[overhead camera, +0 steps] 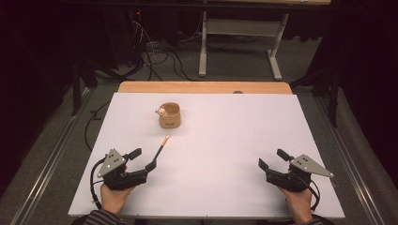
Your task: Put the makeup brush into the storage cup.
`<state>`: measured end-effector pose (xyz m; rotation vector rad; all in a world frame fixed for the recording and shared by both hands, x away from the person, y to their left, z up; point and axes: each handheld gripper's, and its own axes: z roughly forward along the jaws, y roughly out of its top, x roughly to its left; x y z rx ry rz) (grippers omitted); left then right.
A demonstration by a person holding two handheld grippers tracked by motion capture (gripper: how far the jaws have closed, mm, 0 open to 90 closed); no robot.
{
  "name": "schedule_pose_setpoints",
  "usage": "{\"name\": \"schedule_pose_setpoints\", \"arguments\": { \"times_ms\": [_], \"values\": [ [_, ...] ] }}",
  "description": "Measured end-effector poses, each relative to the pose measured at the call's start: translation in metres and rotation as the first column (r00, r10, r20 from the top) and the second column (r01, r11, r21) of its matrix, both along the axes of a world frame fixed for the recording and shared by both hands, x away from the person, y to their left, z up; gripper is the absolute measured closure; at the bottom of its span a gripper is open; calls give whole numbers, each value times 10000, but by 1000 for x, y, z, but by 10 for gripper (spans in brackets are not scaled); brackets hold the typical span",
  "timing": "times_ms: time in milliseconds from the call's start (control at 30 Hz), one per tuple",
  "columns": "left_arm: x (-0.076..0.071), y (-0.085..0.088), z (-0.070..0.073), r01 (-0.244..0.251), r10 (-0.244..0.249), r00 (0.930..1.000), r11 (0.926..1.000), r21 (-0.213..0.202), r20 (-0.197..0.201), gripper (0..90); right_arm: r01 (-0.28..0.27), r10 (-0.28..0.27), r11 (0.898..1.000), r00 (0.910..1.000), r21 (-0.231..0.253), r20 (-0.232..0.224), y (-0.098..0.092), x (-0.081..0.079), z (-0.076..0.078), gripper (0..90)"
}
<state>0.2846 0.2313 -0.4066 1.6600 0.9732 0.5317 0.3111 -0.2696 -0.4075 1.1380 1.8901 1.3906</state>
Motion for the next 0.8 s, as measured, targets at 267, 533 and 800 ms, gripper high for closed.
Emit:
{"name": "schedule_pose_setpoints", "arguments": {
  "times_ms": [267,533,800],
  "values": [
    [0,-1,0,59,-59,10000,10000,32,-42,275,-28,28,10000,10000,41,-34,0,0,0,202],
    [1,-2,0,104,-104,9999,9999,-7,-77,275,-13,14,10000,10000,67,-52,0,0,0,202],
    [2,-10,0,331,-332,9994,9992,236,5,274,-137,137,9999,9999,56,17,1,0,0,202]
  ]
}}
